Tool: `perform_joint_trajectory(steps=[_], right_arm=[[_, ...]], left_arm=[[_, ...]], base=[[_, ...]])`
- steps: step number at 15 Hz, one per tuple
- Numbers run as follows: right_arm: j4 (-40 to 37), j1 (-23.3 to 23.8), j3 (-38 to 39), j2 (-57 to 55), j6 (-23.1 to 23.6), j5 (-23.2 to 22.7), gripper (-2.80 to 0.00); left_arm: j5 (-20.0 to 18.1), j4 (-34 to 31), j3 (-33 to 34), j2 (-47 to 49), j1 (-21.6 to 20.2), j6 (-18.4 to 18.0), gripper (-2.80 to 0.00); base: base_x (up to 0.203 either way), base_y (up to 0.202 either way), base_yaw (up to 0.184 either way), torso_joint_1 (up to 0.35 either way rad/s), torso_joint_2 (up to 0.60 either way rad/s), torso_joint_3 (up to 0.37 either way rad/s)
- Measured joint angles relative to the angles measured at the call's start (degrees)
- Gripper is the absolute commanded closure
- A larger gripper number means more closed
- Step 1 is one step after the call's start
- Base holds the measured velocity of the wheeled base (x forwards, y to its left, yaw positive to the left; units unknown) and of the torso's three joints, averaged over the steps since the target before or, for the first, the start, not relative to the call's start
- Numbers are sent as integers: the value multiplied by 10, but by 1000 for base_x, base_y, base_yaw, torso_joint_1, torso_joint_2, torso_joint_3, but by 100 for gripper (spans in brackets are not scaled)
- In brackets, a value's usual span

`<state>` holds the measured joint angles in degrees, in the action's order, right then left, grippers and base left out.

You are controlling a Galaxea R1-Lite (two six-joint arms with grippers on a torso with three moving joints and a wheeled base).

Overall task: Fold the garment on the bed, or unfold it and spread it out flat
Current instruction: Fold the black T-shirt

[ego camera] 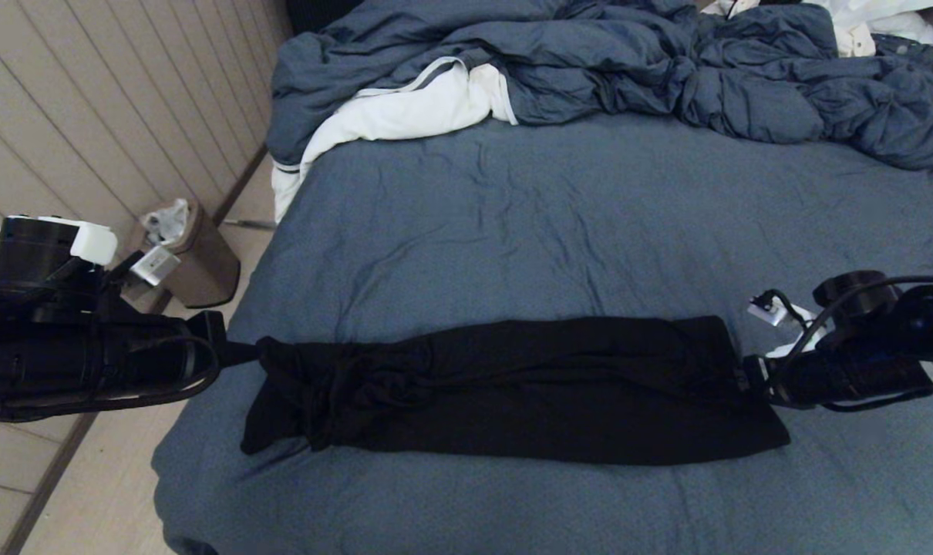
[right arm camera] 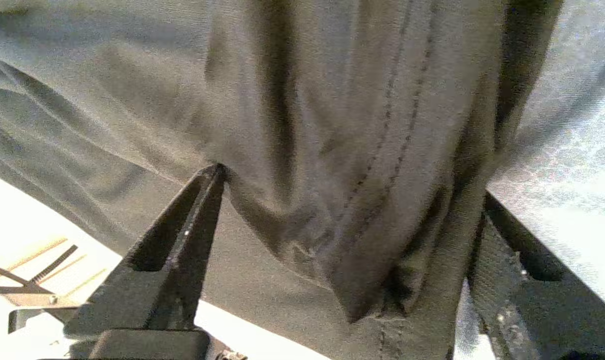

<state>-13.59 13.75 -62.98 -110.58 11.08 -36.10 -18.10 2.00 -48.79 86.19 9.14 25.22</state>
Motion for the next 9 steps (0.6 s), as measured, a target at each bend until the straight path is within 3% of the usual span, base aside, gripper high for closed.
perform_joint_trajectory(steps=[9], right_arm=[[24,2,12,6,4,0,-280]], left_arm=[[-1,0,0,3,0,1,0]], base=[[0,0,0,0,0,0]])
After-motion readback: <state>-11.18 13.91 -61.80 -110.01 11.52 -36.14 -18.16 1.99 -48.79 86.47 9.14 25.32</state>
